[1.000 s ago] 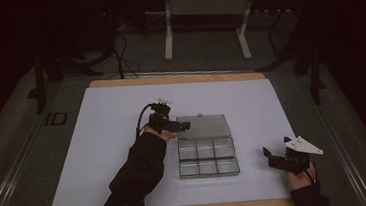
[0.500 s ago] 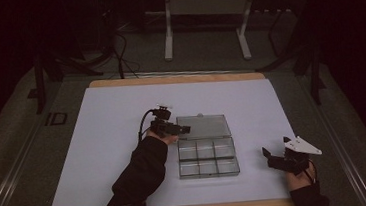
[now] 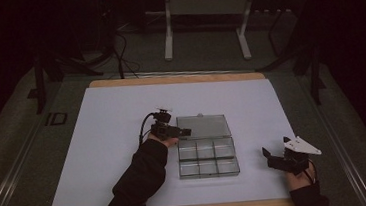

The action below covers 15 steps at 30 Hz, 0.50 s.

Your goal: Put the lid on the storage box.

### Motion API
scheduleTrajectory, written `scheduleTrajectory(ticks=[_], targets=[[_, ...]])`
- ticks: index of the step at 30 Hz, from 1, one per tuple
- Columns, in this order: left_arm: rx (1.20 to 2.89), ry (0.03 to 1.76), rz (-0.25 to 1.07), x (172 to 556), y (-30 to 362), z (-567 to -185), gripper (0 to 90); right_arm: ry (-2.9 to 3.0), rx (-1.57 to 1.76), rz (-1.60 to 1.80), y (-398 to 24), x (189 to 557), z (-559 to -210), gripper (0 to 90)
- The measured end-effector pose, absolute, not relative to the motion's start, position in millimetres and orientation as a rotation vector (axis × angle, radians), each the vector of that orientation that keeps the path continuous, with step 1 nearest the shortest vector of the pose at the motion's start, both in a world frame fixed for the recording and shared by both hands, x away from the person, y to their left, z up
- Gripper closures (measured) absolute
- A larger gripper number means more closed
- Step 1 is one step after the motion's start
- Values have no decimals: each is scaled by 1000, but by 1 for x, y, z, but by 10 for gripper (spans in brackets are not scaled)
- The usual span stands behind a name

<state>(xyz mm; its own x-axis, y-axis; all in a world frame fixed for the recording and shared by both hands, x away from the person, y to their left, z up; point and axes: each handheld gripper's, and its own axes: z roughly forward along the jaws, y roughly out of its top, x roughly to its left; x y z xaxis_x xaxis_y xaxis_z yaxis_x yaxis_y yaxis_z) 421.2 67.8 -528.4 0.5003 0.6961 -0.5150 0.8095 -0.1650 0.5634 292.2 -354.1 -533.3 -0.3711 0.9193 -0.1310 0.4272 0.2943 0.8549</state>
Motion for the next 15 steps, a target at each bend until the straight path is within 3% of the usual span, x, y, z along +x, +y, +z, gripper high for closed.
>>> scheduleTrajectory(ticks=[15], targets=[[1881, 1166, -176, 417, 69, -523, 427, 1943, 1220, 985, -354, 294, -533, 101]])
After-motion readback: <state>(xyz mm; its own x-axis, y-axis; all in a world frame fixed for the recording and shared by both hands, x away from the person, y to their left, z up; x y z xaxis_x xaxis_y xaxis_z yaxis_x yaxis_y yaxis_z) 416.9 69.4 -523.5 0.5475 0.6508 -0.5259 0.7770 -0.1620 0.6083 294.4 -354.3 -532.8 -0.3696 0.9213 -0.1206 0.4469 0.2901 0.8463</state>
